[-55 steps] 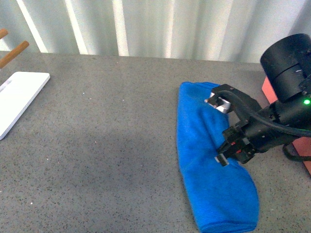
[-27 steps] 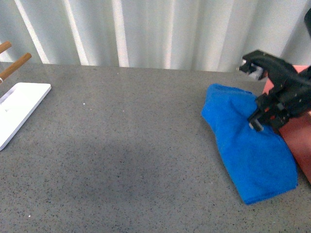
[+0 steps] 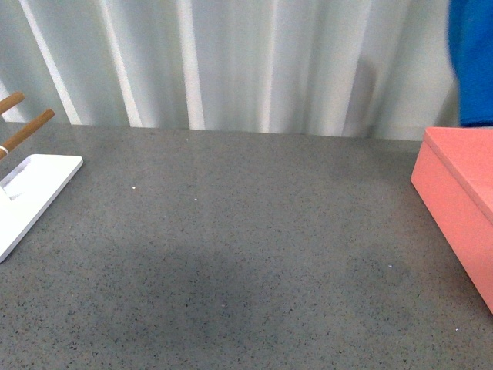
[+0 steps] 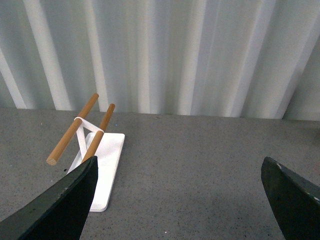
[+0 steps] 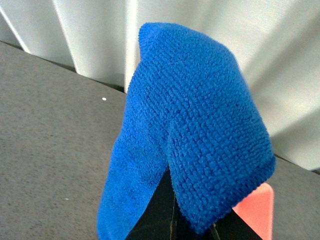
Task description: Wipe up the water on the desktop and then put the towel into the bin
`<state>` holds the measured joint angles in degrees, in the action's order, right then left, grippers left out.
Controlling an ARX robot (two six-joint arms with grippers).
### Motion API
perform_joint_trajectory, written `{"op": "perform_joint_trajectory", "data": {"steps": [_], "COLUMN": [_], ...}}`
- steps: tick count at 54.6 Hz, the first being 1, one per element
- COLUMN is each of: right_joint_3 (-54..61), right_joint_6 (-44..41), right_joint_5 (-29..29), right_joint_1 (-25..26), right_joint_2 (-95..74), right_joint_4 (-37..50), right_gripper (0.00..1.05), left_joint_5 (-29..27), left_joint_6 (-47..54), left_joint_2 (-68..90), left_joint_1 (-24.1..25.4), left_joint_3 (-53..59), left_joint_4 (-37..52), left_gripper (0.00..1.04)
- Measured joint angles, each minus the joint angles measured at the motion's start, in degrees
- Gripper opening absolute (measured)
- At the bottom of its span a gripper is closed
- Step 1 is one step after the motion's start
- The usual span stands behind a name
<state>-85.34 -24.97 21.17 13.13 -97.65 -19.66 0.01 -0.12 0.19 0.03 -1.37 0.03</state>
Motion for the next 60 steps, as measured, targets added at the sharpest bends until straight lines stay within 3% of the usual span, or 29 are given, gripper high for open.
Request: {"op": "perform_joint_trajectory", "data": {"steps": [11,19,31,42,60], "right_joint_3": [2.4,6.0,7.0,11.1,14.1], "right_joint_6": [-2.8,-4.0,-4.0,-9.7,-14.1], "right_joint_5": [0.9,0.8,1.1,-5.7,-7.3], "right_joint_1": [8.5,11.7,11.0,11.5,13.8], "right_joint_2": [-1.0,-3.9,-8.0,-13.8,-16.7], "right_joint_4": [-1.1,0.3,2.7,1.9,1.0], "right_gripper": [0.03,0.03,0.03,0.04,0.55], "left_joint_5": [0.0,0.0,0.0,0.0,0.0], "left_joint_6": [0.0,0.0,0.0,0.0,0.0], "left_joint_2": [0.0,0.0,0.0,0.0,0.0], "left_joint_1": [0.0,0.0,0.0,0.0,0.0], "left_joint_3": [0.0,0.0,0.0,0.0,0.0], "left_joint_4": [0.0,0.0,0.0,0.0,0.0], "left_gripper": [0.98,0.98,0.98,0.98,0.98]}}
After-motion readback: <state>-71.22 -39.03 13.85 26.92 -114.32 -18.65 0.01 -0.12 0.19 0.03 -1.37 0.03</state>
